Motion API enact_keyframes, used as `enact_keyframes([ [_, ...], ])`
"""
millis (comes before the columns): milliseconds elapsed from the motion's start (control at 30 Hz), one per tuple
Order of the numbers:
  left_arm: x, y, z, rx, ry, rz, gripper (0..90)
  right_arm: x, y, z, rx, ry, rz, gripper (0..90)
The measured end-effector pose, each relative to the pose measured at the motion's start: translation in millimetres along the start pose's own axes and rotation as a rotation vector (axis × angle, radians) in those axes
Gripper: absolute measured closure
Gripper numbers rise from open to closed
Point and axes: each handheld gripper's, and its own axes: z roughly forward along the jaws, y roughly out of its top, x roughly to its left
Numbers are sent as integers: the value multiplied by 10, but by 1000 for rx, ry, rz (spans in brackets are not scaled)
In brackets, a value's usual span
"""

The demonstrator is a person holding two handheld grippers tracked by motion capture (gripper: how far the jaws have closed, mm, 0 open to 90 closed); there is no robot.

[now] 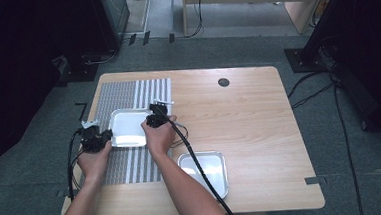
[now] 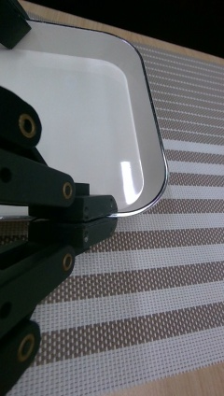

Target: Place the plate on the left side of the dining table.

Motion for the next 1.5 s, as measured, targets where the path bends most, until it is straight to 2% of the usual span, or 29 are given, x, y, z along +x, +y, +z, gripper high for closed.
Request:
enact_keyframes([
  [200, -14, -23, 66, 5, 3, 8, 802, -9, -9, 71, -22, -19, -10, 892],
  [267, -9, -24, 68, 7, 1, 6, 748, -12, -6, 73, -23, -14, -10, 883],
  [300, 1, -20, 47, 3, -4, 2, 748, -24, 1, 74, -20, -4, -7, 861],
  [333, 26, -4, -9, -7, -12, -1, 687, -48, 30, 49, -16, 25, -2, 790],
  [367, 40, 7, -52, -16, -19, -5, 664, -58, 46, 32, -23, 35, -5, 762],
  [467, 78, 25, -210, -44, -51, -2, 656, -99, 106, -66, -36, 56, -25, 751],
  [533, 80, 14, -261, -47, -64, 2, 688, -113, 113, -101, -29, 60, -35, 755],
  [567, 63, -35, -342, -29, -79, 33, 705, -139, 107, -162, -1, 74, -55, 757],
  [700, 5, -207, -453, -3, -81, 81, 735, -178, 58, -257, 65, 83, -85, 781],
  [767, -16, -297, -486, 17, -82, 99, 750, -193, 32, -289, 78, 91, -86, 787],
  [800, -29, -339, -501, 24, -92, 100, 751, -196, 18, -293, 91, 93, -91, 786],
  [900, -67, -411, -537, 36, -117, 137, 767, -196, -25, -290, 106, 108, -93, 784],
  [933, -67, -411, -537, 36, -117, 137, 768, -196, -25, -290, 106, 108, -93, 784],
  [967, -101, -423, -522, 48, -128, 160, 768, -181, -47, -274, 111, 110, -99, 783],
  [1033, -126, -422, -492, 55, -131, 164, 769, -171, -62, -252, 112, 92, -107, 787],
  [1233, -207, -432, -376, 88, -113, 185, 783, -145, -88, -208, 114, 91, -98, 815],
  [1333, -211, -416, -346, 88, -112, 173, 784, -141, -82, -156, 127, 76, -104, 827],
  [1500, -228, -388, -306, 87, -110, 169, 784, -133, -38, -103, 116, 72, -95, 863],
])
